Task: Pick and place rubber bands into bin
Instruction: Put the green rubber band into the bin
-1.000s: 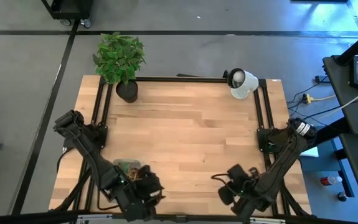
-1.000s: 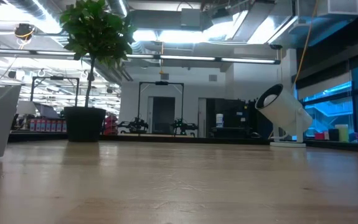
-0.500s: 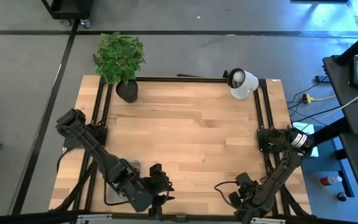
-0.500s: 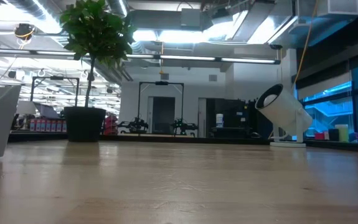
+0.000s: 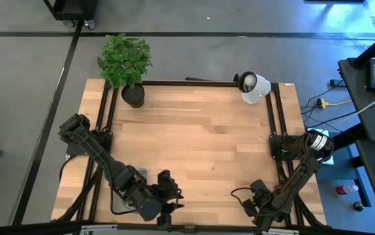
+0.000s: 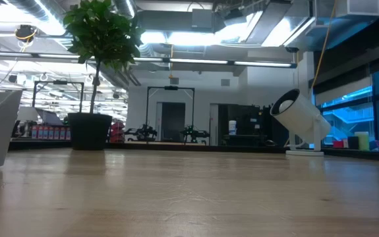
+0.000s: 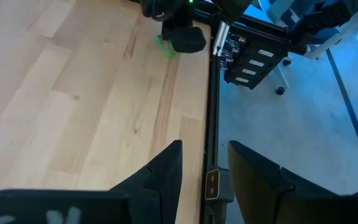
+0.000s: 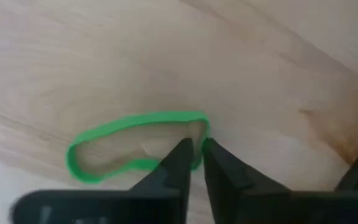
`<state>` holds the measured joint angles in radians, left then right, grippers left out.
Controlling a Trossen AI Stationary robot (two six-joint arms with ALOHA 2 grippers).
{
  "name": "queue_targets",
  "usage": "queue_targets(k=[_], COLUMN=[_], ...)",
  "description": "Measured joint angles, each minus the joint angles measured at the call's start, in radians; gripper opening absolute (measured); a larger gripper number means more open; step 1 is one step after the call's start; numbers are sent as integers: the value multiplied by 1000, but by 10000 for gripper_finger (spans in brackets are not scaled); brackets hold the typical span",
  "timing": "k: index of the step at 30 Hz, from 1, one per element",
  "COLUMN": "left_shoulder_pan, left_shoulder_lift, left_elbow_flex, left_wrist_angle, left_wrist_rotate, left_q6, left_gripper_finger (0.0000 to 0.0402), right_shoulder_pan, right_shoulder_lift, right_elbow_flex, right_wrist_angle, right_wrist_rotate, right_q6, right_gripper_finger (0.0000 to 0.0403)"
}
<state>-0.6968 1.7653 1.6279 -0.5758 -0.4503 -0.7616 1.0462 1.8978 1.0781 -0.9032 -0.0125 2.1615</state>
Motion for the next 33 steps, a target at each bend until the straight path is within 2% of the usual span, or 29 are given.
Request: queue_targets(k=[3, 6, 10, 14, 18, 22, 28, 33], left_shoulder_pan=[1, 2, 2, 21, 55, 91, 120, 133], left_shoulder_lift=[0, 0, 1, 1, 1, 16, 72, 116], left_elbow_flex=[0, 0, 0, 0, 0, 0, 0, 0], left_wrist_angle=[0, 18, 34, 44, 68, 107, 267, 388], left_wrist_rotate=[-7, -28, -99, -147, -112, -38, 15, 42], left_q6=[6, 0, 37, 107, 106, 111, 217, 276], left_gripper_finger=[123, 123, 123, 123, 126, 154, 207, 225], right_shoulder_pan=[-6, -6, 0, 7, 1, -14, -88, -135], right_shoulder_lift=[2, 5, -23, -17, -23, -24, -24, -24], right_elbow_flex=[11, 75, 214, 360, 499, 618, 692, 692], right_wrist_angle=[-1, -71, -158, -212, -293, -328, -228, -50], right_wrist_rotate=[-3, 24, 244, 477, 690, 858, 891, 886], right_q6=[-37, -74, -122, -266, -414, -559, -863, -1123], right_gripper_finger=[12, 6, 3, 2, 1, 1, 0, 0])
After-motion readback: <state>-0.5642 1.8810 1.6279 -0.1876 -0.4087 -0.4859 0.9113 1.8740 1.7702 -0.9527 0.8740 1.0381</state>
